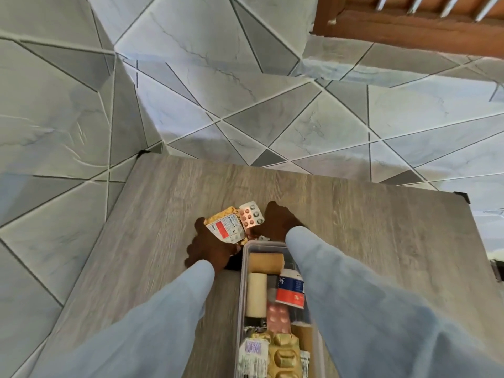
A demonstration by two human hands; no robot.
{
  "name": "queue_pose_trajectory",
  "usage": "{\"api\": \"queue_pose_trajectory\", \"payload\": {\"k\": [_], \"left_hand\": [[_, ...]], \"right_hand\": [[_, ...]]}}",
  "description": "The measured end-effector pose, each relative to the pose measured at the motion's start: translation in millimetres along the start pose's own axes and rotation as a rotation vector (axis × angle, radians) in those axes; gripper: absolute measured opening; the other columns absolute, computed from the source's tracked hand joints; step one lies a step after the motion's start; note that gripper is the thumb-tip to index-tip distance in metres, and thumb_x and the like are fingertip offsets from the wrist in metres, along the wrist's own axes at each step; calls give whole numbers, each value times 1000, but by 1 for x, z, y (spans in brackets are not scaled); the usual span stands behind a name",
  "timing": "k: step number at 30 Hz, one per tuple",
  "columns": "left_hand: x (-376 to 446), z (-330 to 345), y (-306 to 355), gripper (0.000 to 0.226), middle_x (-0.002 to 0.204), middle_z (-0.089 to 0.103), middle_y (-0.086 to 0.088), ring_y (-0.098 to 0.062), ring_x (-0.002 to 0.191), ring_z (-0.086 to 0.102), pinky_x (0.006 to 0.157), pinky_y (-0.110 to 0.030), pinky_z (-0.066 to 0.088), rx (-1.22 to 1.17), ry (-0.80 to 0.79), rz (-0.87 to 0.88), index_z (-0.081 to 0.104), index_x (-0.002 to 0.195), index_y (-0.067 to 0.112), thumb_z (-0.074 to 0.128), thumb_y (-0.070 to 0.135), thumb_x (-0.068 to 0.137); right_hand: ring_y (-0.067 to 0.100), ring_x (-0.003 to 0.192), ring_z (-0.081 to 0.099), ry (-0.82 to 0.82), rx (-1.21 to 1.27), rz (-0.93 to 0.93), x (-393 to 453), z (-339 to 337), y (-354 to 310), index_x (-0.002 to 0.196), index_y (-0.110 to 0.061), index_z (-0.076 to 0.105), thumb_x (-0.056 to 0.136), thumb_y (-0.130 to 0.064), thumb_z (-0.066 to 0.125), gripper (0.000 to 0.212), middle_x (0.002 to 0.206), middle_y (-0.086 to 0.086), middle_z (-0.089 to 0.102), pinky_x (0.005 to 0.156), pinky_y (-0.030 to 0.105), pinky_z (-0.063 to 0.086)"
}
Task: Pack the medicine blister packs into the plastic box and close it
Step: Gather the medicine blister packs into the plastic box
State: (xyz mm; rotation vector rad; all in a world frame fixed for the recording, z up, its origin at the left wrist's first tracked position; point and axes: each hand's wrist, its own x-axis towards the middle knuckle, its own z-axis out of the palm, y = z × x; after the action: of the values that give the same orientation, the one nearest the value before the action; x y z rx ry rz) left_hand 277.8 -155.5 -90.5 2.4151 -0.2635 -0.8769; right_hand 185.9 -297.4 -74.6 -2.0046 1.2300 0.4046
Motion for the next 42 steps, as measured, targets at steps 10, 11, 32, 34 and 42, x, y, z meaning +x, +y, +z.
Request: {"api": "queue_pose_trajectory", "payload": {"k": [10,11,32,34,42], "left_hand": [[-2,-7,-7,63,122,58,-6,-27,105,60,80,-38,56,-323,-14,47,33,134,29,69,20,83],[-1,-8,-8,62,122,58,-6,-28,104,60,80,-38,56,-328,-10,29,33,134,28,68,18,84],[-5,-12,-10,60,112,59,-10,-28,96,61,61,-30,52,-442,-84,-121,42,123,16,76,17,73],[-5,-11,-10,65,109,62,-10,-27,92,64,63,-33,57,-499,-107,-138,47,119,16,79,17,62],[-7,-5,-20,65,107,55,-10,-27,93,56,74,-33,49,-490,-124,-174,41,119,10,74,-5,64]], "right_hand": [[33,109,59,93,-78,17,-3,16,-25,120,-13,46,63,-40,83,73,121,13,59,90,44,51],[35,110,57,114,-81,20,-3,17,-27,122,-13,42,63,-38,84,76,122,15,57,90,44,51],[35,114,56,23,-48,-42,10,17,-19,122,-7,52,81,-28,67,48,127,16,57,90,36,46],[36,114,56,26,-46,-43,10,17,-17,121,-7,52,82,-27,66,46,126,17,57,90,37,45],[38,116,53,64,39,-74,7,15,-18,116,-2,53,84,-13,63,35,127,20,55,90,34,43]]}}
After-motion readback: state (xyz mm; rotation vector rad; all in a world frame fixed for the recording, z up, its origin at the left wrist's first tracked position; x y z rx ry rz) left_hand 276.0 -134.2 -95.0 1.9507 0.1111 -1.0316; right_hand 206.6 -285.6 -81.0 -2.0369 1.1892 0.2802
